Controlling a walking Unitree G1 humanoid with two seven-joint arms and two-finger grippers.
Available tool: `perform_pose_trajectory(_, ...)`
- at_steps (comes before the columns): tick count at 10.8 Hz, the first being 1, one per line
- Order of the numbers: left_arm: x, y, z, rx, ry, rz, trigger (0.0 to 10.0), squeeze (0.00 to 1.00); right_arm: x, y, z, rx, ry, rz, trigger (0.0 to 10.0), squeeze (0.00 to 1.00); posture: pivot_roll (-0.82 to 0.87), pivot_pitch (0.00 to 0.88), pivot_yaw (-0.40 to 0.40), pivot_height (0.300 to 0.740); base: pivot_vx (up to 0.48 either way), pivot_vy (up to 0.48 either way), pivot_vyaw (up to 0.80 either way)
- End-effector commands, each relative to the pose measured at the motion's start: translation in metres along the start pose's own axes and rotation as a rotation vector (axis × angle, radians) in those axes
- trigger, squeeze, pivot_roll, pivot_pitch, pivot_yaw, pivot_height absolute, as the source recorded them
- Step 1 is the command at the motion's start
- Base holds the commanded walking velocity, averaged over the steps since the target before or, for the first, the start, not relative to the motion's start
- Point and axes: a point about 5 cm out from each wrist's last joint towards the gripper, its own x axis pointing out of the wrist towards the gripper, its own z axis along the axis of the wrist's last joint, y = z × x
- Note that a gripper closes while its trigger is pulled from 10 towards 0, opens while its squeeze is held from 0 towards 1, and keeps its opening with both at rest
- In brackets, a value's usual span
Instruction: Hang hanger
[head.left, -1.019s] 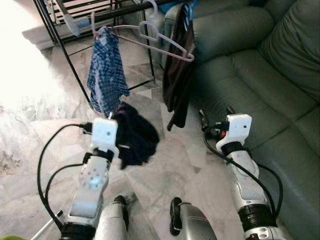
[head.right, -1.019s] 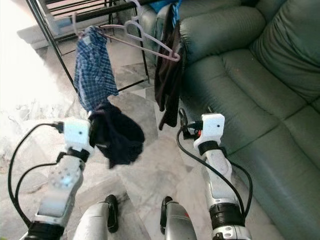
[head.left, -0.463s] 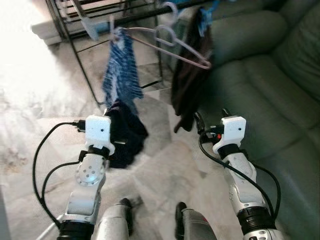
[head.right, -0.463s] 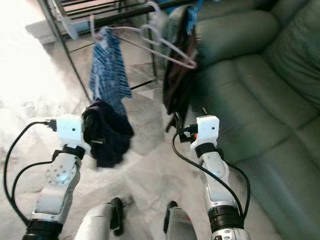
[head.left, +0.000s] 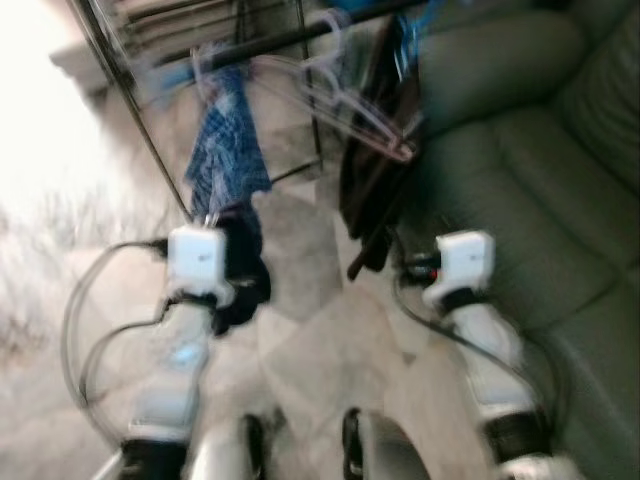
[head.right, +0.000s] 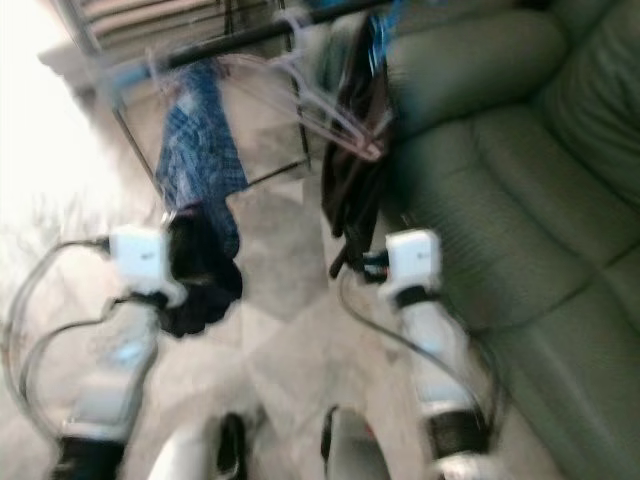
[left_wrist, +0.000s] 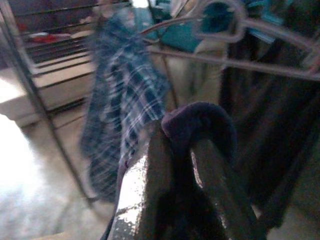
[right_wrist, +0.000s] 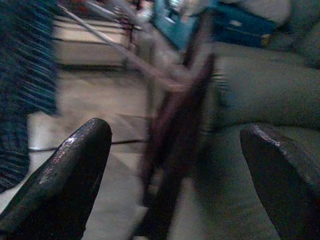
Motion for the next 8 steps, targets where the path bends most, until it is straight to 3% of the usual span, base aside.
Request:
perform_pose_trajectory(1,-0.003,0.006,0.001,0.016,-0.008,0.007,10.0,0.0,0.004,-0.001,0.005,-0.008,-0.029,-0.006,10.0,0.0,0.03,0.253,-0.069,0.74,0.454,0.0,0.0)
perform_pose_trajectory(3,-0.003,0.006,0.001,0.017,-0.009,0.009,10.0,0.0,0.012,-0.011,0.011,-0.088,-0.048,0.012,10.0,0.0,0.03,0.257,-0.068,0.74,0.435,0.0,0.0)
perform_pose_trajectory(7,-0.005,0.007,0.0,0.022,0.004,0.01,10.0,0.0,0.023,-0.017,0.019,-0.178,-0.079,0.088,10.0,0.0,0.03,0.267,-0.065,0.74,0.0,0.0,0.0)
perform_pose_trajectory(8,-0.003,0.005,0.002,0.009,-0.011,-0.008,10.0,0.0,0.031,-0.015,0.026,-0.215,-0.095,0.174,10.0,0.0,0.03,0.264,-0.065,0.74,0.0,0.0,0.0)
